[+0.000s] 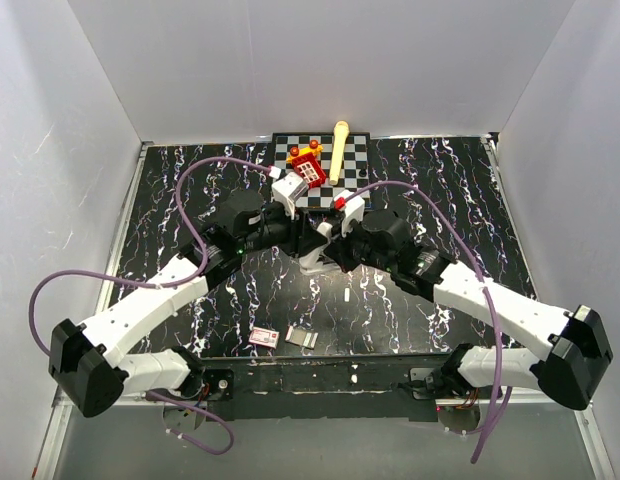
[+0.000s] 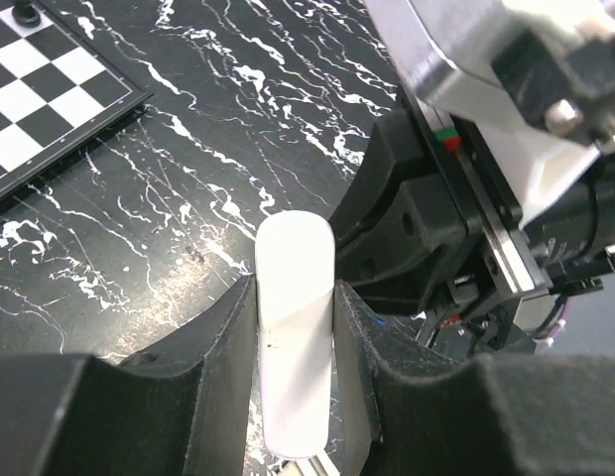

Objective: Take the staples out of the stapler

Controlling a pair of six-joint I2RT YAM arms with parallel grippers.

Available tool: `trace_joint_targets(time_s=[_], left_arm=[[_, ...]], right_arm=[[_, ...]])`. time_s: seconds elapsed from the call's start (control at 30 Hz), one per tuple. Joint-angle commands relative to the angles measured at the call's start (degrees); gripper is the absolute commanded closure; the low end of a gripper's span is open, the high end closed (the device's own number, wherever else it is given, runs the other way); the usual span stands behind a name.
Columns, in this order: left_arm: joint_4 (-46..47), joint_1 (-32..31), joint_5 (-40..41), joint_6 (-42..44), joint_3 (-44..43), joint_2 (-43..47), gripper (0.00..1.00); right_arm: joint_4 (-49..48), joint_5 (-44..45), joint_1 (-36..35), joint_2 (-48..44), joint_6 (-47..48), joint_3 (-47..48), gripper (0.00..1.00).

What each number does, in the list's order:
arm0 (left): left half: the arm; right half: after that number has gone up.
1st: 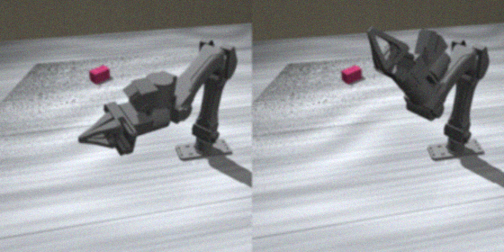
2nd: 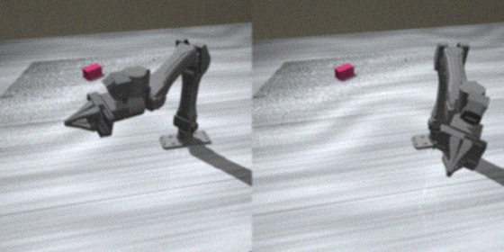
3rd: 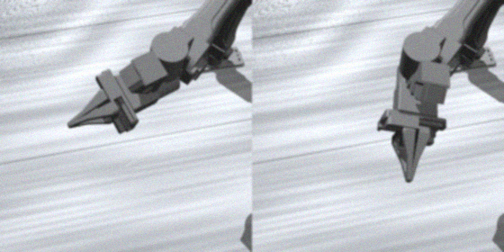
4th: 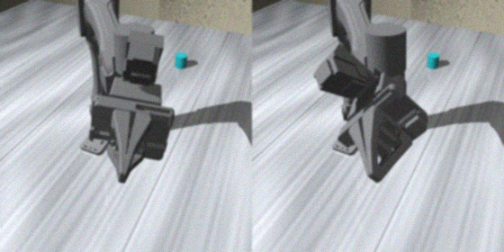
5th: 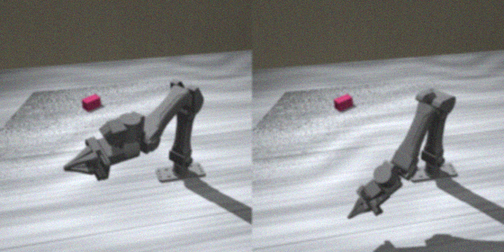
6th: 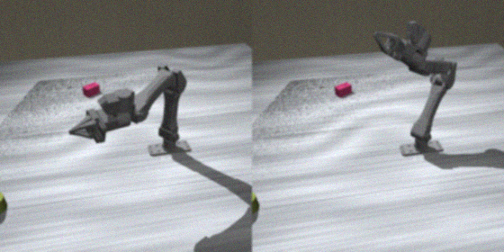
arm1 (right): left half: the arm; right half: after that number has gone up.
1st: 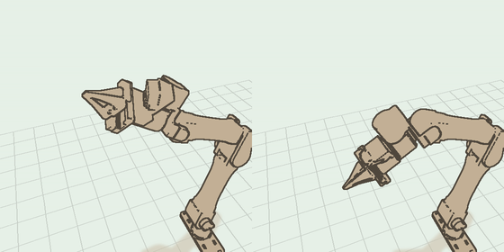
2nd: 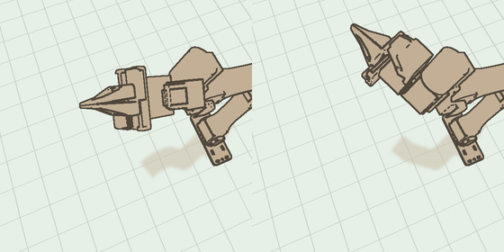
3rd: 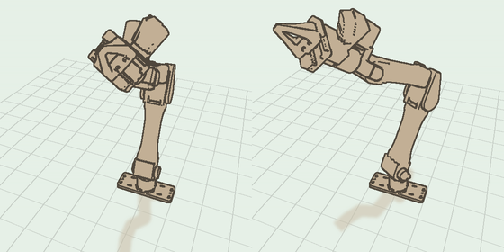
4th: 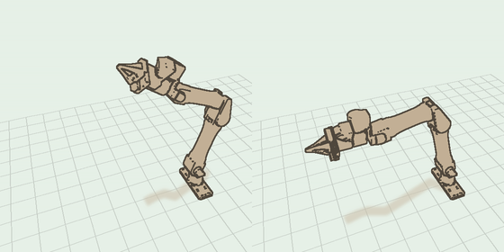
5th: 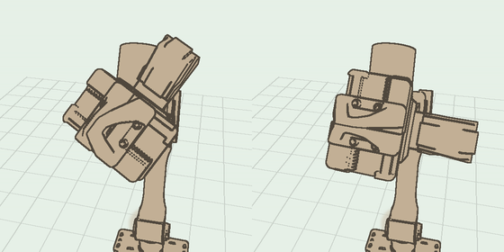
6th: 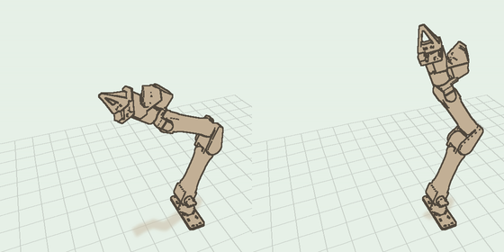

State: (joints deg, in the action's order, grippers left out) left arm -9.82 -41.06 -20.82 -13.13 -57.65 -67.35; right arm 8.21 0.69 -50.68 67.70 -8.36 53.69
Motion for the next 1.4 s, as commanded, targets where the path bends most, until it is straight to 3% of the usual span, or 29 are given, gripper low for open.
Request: trace_joint_targets(time_s=[0.0,0.37,0.73,1.1,1.37], left_arm=[[3.93,0.19,5.34,-2.43,-3.52,-1.28,1.0],[9.03,0.1,13.78,-7.7,-5.63,-10.07,1.0],[12.9,0.1,15.9,-9.72,-8.36,-18.25,1.0],[12.64,0.1,15.11,-9.64,-10.91,-22.82,1.0],[11.15,0.1,14.23,-9.2,-10.47,-21.24,1.0]], right_arm=[[-13.55,-0.07,0.49,0.5,-2.71,-3.93,0.99],[-28.94,-5.17,0.67,3.93,-8.33,-14.22,0.99],[-42.13,-9.65,0.93,9.2,-15.37,-20.73,0.99],[-45.12,-10.27,2.07,9.11,-15.99,-22.67,0.99],[-43.37,-9.39,3.21,7.36,-15.2,-23.11,0.99]])
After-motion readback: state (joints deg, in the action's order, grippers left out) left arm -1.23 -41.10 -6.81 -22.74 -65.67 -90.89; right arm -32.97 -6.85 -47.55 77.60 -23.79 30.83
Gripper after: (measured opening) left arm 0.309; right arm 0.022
